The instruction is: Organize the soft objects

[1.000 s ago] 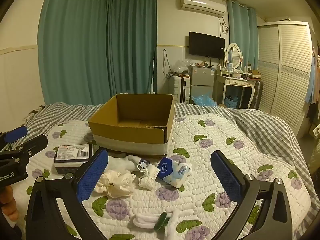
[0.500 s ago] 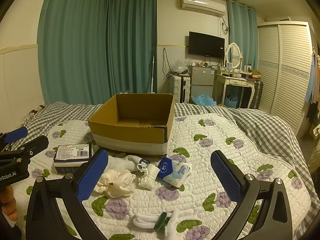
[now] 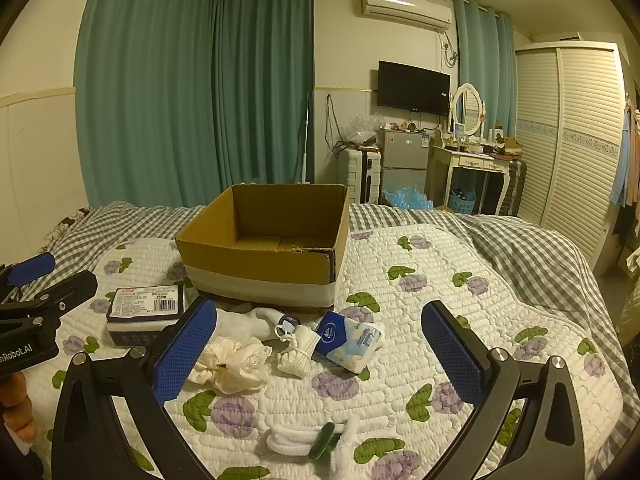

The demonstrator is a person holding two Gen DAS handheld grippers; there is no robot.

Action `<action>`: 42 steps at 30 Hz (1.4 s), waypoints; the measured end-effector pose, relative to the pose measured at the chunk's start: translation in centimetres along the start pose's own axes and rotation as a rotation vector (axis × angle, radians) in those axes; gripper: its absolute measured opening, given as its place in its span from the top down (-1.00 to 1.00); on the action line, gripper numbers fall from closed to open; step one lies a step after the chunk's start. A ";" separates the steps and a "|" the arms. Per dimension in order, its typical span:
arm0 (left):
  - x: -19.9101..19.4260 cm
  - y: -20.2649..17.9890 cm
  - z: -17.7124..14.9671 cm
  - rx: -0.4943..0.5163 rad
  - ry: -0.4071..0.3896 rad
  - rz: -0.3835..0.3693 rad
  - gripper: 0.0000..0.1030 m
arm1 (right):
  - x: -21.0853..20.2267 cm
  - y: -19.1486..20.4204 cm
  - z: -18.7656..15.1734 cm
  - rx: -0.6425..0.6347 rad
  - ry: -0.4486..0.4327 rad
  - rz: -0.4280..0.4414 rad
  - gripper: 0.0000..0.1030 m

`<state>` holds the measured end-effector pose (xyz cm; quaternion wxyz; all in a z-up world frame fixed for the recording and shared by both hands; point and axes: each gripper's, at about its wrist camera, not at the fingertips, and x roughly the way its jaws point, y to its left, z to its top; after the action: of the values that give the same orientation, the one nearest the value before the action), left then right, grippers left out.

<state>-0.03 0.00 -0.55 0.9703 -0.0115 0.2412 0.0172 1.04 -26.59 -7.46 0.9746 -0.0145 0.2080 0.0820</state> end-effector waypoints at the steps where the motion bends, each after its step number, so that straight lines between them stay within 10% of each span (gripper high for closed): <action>1: 0.0 0.0 0.0 0.000 0.000 -0.001 -0.75 | 0.0 0.0 0.0 0.000 0.000 0.000 -1.00; 42: 0.0 -0.3 -0.2 0.012 0.009 -0.001 -0.75 | -0.1 0.7 0.0 -0.016 0.016 0.008 -1.00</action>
<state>-0.14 -0.29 -0.69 0.9692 -0.0059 0.2457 0.0153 0.82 -25.91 -7.37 0.9724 -0.0223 0.2151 0.0876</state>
